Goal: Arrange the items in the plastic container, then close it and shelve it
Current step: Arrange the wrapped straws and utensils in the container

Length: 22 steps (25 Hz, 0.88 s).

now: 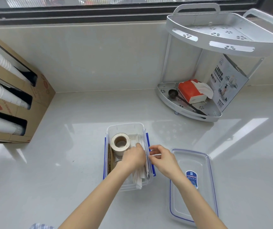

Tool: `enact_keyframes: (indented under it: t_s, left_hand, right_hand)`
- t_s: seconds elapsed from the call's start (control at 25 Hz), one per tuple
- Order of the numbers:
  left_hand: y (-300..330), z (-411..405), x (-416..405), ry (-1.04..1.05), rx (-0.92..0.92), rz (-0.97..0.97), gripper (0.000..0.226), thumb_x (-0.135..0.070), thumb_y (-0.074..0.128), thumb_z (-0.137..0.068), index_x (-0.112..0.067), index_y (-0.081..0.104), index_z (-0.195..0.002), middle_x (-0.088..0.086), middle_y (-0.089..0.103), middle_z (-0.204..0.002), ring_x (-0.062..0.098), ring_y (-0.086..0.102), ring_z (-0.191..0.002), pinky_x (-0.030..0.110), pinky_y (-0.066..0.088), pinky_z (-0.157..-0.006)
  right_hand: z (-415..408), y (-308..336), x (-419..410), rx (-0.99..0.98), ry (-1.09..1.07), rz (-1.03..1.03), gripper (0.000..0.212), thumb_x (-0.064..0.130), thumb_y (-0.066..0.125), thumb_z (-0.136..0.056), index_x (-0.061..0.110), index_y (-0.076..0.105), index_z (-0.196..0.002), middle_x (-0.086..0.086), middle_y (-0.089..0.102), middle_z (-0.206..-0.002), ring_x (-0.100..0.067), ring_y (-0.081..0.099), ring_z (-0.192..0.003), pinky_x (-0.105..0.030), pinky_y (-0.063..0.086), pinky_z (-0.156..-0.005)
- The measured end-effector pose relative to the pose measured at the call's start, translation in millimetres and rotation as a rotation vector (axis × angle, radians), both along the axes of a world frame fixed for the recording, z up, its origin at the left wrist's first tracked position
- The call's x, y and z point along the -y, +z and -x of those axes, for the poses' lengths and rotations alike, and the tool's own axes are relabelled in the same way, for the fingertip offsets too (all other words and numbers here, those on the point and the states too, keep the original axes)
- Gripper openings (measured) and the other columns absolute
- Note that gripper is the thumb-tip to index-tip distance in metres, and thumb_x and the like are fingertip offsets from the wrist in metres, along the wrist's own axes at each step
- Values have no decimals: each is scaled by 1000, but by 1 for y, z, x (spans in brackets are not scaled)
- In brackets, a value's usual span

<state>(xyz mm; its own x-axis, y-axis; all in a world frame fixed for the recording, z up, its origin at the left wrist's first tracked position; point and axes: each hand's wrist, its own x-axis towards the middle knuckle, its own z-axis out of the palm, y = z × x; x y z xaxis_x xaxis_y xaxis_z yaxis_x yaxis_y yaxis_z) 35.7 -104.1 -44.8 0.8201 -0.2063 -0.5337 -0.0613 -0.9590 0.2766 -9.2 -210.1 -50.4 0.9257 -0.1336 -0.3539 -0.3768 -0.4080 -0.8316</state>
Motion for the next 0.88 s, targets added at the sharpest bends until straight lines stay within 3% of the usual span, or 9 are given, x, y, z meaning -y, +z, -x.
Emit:
enact_keyframes:
  t_s: [0.12, 0.2, 0.24, 0.32, 0.4, 0.52, 0.72, 0.8, 0.88]
  left_hand:
    - [2, -12, 4, 138, -121, 135, 38, -17, 31, -93, 7, 35, -123, 27, 49, -129, 38, 49, -118, 38, 41, -93]
    - [1, -19, 3, 197, -199, 193, 40, -18, 32, -93, 7, 36, -125, 25, 51, -128, 34, 53, -111, 32, 44, -83]
    - [2, -23, 2, 217, -243, 234, 40, -18, 32, -92, 5, 39, -123, 22, 56, -120, 30, 56, -96, 28, 44, -71]
    - [5, -28, -1, 259, -326, 293, 31, -17, 32, -91, 0, 44, -113, 10, 57, -83, 18, 46, -63, 22, 35, -51]
    - [7, -31, -3, 297, -378, 312, 19, -17, 33, -89, -5, 44, -100, 3, 43, -67, 13, 38, -56, 22, 31, -50]
    - [9, -30, -4, 315, -418, 348, 15, -18, 38, -87, -7, 43, -97, 3, 46, -71, 14, 45, -61, 22, 38, -57]
    - [18, -26, -11, 319, -414, 394, 8, -17, 45, -85, -9, 45, -88, 1, 48, -73, 10, 49, -62, 18, 39, -48]
    - [18, -23, -13, 324, -414, 428, 16, -16, 46, -84, -6, 46, -96, 4, 51, -80, 15, 53, -70, 21, 43, -57]
    - [15, -20, -14, 333, -412, 451, 31, -16, 46, -83, -2, 46, -111, 13, 57, -97, 27, 60, -93, 32, 49, -76]
  right_hand:
    - [-1, -1, 1, -9, 2, -30, 31, 15, 54, -85, 14, 55, -116, 2, 60, -98, -17, 61, -88, -25, 51, -79]
    - [0, -1, 2, -15, 6, -44, 31, 15, 54, -86, 14, 55, -116, 1, 59, -100, -18, 62, -89, -27, 51, -81]
    - [0, -1, 2, -19, 7, -51, 31, 15, 54, -86, 15, 55, -117, 1, 59, -100, -18, 62, -89, -27, 51, -81]
    - [0, -1, 2, -23, 7, -60, 31, 14, 54, -86, 15, 54, -117, 1, 59, -100, -18, 62, -88, -26, 50, -81]
    - [0, 0, 1, -23, 5, -68, 31, 13, 54, -86, 15, 54, -117, 2, 58, -99, -16, 61, -85, -24, 49, -79]
    - [-1, 0, 1, -21, 9, -64, 31, 14, 53, -87, 16, 54, -117, 3, 57, -100, -13, 59, -84, -18, 47, -71]
    - [0, -2, 0, -6, 1, -47, 29, 17, 54, -87, 17, 54, -116, 3, 57, -100, -12, 58, -83, -6, 42, -59]
    - [0, -1, -1, -5, -12, -48, 29, 18, 54, -87, 17, 54, -116, 3, 58, -100, -12, 58, -83, -7, 42, -59]
    - [1, -1, -2, -6, -16, -34, 29, 18, 54, -87, 17, 54, -116, 2, 58, -100, -12, 57, -85, -11, 43, -61]
